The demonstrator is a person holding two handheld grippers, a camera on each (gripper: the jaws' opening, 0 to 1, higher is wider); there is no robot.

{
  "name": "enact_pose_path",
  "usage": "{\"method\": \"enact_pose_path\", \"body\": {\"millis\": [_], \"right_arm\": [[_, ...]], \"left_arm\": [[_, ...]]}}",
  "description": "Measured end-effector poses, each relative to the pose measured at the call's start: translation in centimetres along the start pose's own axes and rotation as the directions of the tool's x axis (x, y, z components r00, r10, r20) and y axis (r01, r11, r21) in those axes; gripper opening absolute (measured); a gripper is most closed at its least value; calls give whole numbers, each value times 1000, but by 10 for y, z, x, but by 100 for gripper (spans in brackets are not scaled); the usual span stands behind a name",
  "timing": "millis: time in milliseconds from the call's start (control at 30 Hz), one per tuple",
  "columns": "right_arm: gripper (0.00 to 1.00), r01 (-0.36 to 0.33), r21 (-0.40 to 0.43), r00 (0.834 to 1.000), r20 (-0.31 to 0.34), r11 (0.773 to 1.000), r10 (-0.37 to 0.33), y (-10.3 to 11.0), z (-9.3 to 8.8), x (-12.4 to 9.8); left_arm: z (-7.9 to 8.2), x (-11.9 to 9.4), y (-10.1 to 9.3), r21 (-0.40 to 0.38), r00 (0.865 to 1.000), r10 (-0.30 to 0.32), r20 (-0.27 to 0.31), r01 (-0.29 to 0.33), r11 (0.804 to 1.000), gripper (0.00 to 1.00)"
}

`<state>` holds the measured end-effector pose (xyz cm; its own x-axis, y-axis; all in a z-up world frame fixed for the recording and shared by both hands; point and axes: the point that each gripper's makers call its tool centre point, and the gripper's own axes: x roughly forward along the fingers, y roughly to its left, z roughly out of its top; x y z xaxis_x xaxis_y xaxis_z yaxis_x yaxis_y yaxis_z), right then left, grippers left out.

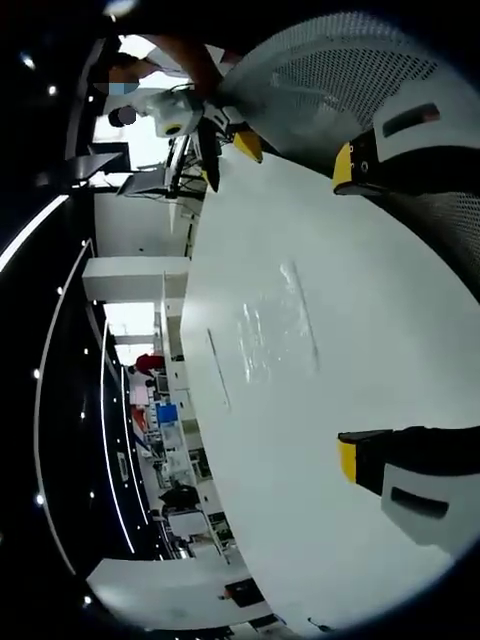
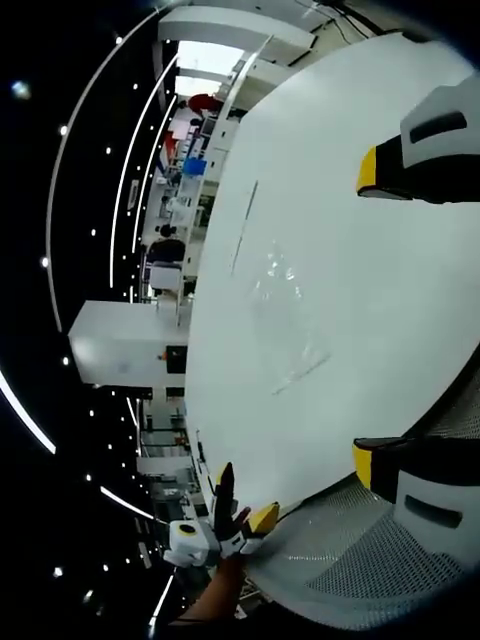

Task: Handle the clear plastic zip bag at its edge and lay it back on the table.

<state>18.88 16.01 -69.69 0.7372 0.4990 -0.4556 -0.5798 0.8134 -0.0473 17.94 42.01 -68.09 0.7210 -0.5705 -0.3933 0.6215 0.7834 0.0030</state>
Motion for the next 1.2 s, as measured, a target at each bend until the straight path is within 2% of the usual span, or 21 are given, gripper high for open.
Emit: {"method": "enact_pose_path", "body": {"millis": [600,1200], "right_arm": [[100,1,-4,1000,1,1000,-1,-2,-1,0],[100,10,-4,1000,4,1000,-10,-2,1,0]], "left_arm": [[-3,-1,4,18,1000,22,-13,-22,1000,97],[-3,1,-1,24,1000,3,-25,-2,1000,98]]}}
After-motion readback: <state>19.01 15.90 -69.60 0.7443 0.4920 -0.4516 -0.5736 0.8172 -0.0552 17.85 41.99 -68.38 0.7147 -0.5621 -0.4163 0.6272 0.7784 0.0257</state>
